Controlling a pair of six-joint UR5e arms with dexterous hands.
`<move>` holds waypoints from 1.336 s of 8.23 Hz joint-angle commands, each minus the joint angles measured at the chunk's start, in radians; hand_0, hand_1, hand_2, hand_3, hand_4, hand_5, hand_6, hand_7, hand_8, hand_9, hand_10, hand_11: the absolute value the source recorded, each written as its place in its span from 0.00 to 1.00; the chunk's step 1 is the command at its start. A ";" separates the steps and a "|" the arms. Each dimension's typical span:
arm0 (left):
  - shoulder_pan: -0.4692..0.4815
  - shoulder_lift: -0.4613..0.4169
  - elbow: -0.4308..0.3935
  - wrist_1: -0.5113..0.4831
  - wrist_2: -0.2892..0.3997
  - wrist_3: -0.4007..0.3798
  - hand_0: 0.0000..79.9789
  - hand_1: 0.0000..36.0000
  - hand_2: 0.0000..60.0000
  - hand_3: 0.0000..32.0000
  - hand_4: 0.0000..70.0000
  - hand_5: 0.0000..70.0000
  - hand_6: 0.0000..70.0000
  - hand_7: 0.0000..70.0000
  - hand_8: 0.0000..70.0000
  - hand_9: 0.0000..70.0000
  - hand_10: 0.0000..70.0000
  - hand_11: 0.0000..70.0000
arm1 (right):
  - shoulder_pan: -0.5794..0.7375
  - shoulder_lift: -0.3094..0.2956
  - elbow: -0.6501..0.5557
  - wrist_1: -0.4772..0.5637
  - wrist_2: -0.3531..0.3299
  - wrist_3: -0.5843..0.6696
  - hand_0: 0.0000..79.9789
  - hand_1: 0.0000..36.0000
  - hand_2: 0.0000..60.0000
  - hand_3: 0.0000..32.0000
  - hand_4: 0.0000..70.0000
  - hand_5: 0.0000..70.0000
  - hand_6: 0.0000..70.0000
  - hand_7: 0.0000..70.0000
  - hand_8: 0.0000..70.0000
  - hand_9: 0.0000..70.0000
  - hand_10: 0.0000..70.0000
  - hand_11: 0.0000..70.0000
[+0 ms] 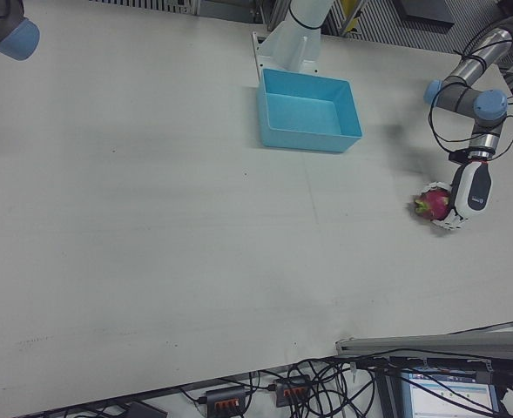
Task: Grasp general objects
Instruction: 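Lift the dragon fruit with the left hand off the table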
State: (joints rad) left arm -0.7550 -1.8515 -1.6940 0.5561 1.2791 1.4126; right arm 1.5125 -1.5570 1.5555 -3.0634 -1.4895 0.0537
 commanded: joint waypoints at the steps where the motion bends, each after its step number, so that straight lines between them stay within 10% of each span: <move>1: -0.029 0.001 -0.073 0.005 -0.001 -0.003 0.44 0.96 1.00 0.00 0.40 1.00 0.57 0.73 0.60 0.78 1.00 1.00 | 0.000 0.000 0.000 0.000 0.000 0.000 0.00 0.00 0.00 0.00 0.00 0.00 0.00 0.00 0.00 0.00 0.00 0.00; 6: -0.159 -0.058 -0.432 0.097 0.011 -0.171 0.51 0.93 1.00 0.00 0.44 1.00 0.51 0.73 0.57 0.77 0.88 1.00 | 0.000 0.000 0.000 0.000 0.000 0.000 0.00 0.00 0.00 0.00 0.00 0.00 0.00 0.00 0.00 0.00 0.00 0.00; 11: 0.133 -0.345 -0.435 0.068 0.072 -0.117 0.53 0.96 1.00 0.00 0.49 1.00 0.55 0.77 0.59 0.80 0.87 1.00 | 0.000 0.000 0.000 0.000 0.000 0.000 0.00 0.00 0.00 0.00 0.00 0.00 0.00 0.00 0.00 0.00 0.00 0.00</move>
State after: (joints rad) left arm -0.7616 -2.1275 -2.1353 0.6295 1.3381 1.2526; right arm 1.5129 -1.5569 1.5554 -3.0633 -1.4894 0.0531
